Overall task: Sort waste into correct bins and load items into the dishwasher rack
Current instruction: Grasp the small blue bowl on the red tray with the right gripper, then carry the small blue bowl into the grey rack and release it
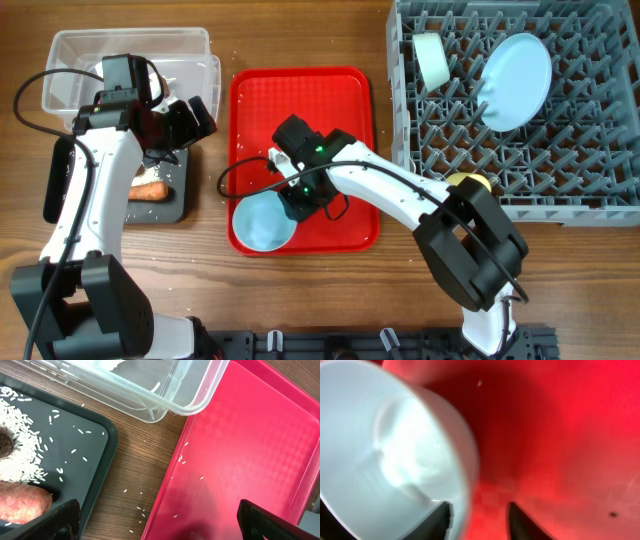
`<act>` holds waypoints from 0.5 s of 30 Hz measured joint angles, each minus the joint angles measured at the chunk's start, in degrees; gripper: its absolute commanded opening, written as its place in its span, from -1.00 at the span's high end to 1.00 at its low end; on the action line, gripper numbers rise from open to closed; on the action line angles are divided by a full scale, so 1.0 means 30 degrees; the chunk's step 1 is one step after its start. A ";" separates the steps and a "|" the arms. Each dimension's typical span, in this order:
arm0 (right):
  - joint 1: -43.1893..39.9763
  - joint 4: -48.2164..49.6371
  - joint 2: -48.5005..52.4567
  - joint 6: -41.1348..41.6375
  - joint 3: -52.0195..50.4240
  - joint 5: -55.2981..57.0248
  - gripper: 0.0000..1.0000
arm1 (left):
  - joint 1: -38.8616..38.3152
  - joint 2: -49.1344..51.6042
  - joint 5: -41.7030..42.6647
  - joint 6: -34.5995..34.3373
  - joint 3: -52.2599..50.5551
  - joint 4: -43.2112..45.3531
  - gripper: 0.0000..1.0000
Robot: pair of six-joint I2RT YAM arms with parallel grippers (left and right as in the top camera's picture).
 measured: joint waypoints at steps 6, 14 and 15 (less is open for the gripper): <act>-0.0022 -0.0248 -0.0029 0.0335 0.0007 0.0714 0.91 | 0.0000 0.0000 0.0000 0.0000 0.0000 -0.0007 -1.00; -0.2470 -0.2499 -0.1297 0.0867 0.0852 0.4510 0.91 | 0.0000 0.0000 0.0000 0.0000 0.0000 -0.0007 -1.00; -0.2827 -0.2535 -0.1836 0.0889 0.0852 0.4911 0.92 | 0.0000 0.0000 0.0000 0.0000 0.0000 0.0000 -1.00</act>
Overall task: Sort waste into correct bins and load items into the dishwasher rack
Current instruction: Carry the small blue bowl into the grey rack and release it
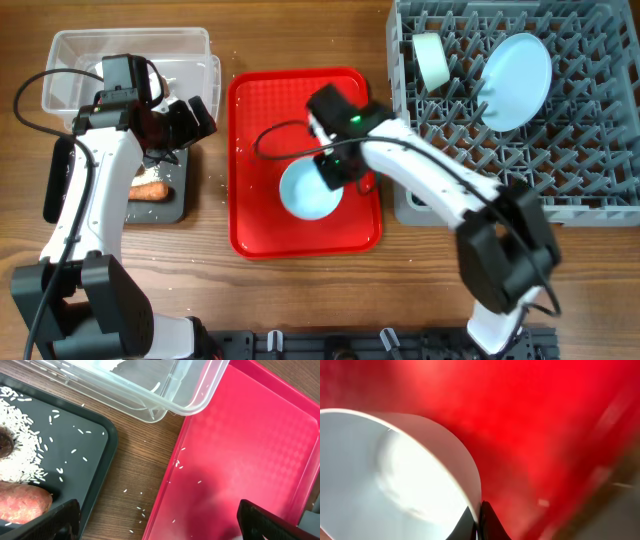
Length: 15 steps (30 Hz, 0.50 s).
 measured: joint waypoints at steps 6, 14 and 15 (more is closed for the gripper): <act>-0.2361 -0.0641 -0.4160 0.0583 0.0160 0.2922 0.92 | 0.0000 0.0000 0.0007 0.0000 0.0000 -0.0007 -1.00; -0.4736 -0.0707 -0.7293 0.1588 0.0219 0.9828 0.91 | 0.0000 0.0000 0.0000 0.0000 0.0000 -0.0007 -1.00; -0.4954 -0.0648 -0.7344 0.1705 0.0219 1.0542 0.91 | 0.0000 0.0000 0.0000 0.0000 0.0000 -0.0007 -1.00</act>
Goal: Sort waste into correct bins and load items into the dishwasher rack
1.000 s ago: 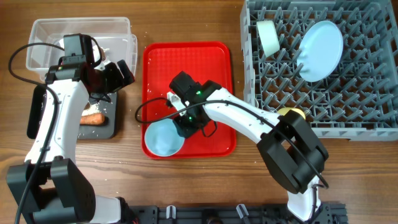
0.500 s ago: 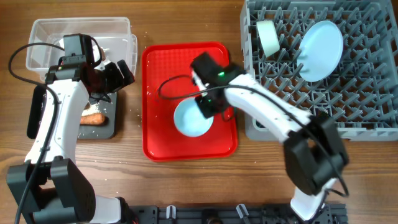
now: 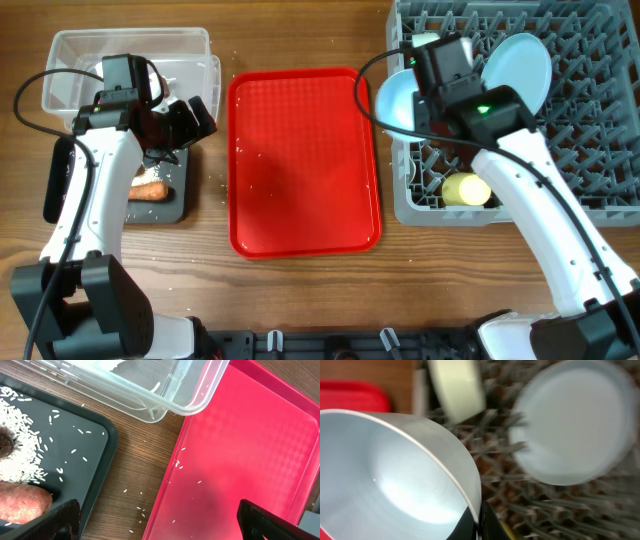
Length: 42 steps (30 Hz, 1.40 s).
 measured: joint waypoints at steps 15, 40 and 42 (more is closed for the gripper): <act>-0.1202 0.2535 0.0022 0.0117 0.0000 0.8939 0.91 | 0.0000 0.0000 0.0000 0.0000 0.0000 0.0000 -1.00; 0.1785 -0.1814 0.6317 -0.0619 0.0036 1.0688 -0.29 | 0.0000 0.0000 0.0007 0.0000 0.0000 0.0007 -1.00; 0.2375 -0.1953 0.6331 -0.0656 0.0036 0.9901 -0.43 | 0.0000 0.0000 0.0007 0.0000 0.0000 0.0000 -1.00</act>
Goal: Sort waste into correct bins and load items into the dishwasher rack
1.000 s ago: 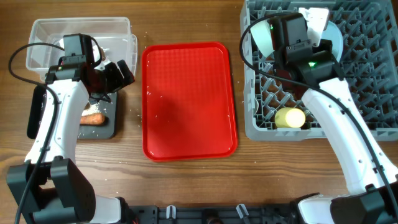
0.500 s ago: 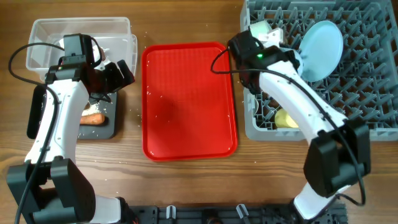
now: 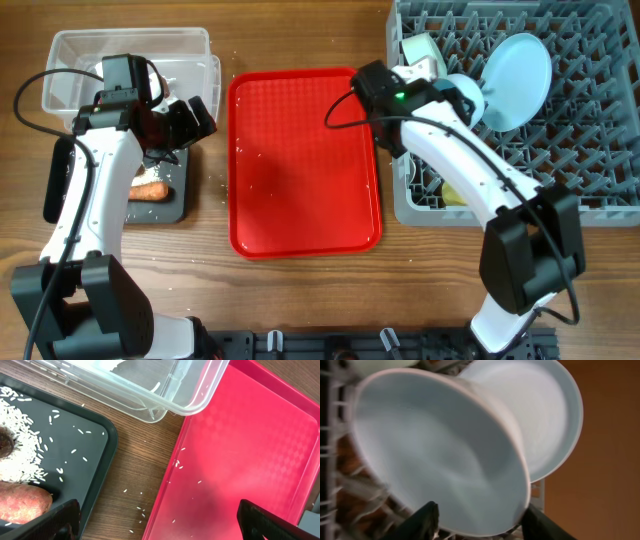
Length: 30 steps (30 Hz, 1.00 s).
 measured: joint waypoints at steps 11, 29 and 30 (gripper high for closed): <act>0.1982 -0.1304 0.0000 -0.0080 0.0015 -0.1945 -0.60 | 0.0000 0.0000 -0.0007 0.0000 0.0000 0.0000 -1.00; 0.5457 -0.0852 -0.3031 -0.0619 0.5319 -0.5005 -1.00 | 0.0000 0.0000 0.0000 0.0000 0.0000 0.0000 -1.00; 0.5654 -0.0525 -0.3483 -0.0663 0.5348 -0.5617 -0.99 | 0.0000 0.0000 -0.0007 0.0000 0.0000 0.0000 -1.00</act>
